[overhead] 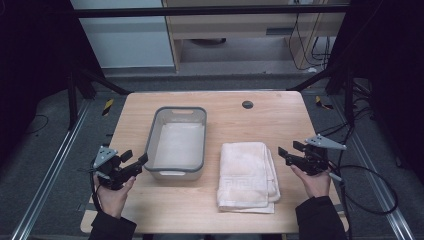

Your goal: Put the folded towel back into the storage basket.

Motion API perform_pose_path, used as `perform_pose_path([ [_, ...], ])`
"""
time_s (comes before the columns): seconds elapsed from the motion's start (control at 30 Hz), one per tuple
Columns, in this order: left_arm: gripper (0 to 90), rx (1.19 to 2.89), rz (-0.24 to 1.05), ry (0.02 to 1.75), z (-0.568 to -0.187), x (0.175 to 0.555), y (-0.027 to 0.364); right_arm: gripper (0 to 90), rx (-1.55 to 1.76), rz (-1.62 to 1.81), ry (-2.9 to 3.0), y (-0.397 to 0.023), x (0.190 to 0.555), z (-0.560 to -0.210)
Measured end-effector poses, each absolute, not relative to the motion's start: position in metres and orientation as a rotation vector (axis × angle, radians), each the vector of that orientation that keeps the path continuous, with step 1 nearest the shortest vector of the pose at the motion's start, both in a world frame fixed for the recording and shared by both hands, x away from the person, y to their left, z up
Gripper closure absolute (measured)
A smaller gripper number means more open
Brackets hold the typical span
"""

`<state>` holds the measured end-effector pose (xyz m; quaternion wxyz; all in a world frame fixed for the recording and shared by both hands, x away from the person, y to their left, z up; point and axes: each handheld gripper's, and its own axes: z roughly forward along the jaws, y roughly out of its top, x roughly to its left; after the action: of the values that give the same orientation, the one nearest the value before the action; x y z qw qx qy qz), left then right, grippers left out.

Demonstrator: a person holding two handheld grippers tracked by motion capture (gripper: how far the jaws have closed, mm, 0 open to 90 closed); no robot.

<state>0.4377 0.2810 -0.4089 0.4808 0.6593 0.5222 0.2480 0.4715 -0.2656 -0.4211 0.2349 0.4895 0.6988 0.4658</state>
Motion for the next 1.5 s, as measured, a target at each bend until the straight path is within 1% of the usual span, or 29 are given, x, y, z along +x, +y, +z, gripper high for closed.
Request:
perform_pose_path([
  [0.4,35.2,1.628,0.592,1.208,-0.4,0.437,0.254,36.3,1.321,1.306,1.92,-0.258,0.48,-0.411],
  [0.63,35.7,1.64,0.577,1.185,-0.398,0.438,0.24,35.2,1.321,1.327,1.914,-0.255,0.483,-0.406],
  [0.8,35.6,1.669,0.567,1.155,-0.398,0.439,0.221,35.7,1.315,1.348,1.907,-0.252,0.485,-0.403],
  [1.1,34.7,1.729,0.528,1.103,-0.401,0.44,0.192,36.4,1.312,1.334,1.935,-0.247,0.491,-0.407],
  [1.5,35.2,1.794,0.487,1.019,-0.404,0.43,0.16,33.0,1.338,1.314,1.97,-0.244,0.499,-0.412],
])
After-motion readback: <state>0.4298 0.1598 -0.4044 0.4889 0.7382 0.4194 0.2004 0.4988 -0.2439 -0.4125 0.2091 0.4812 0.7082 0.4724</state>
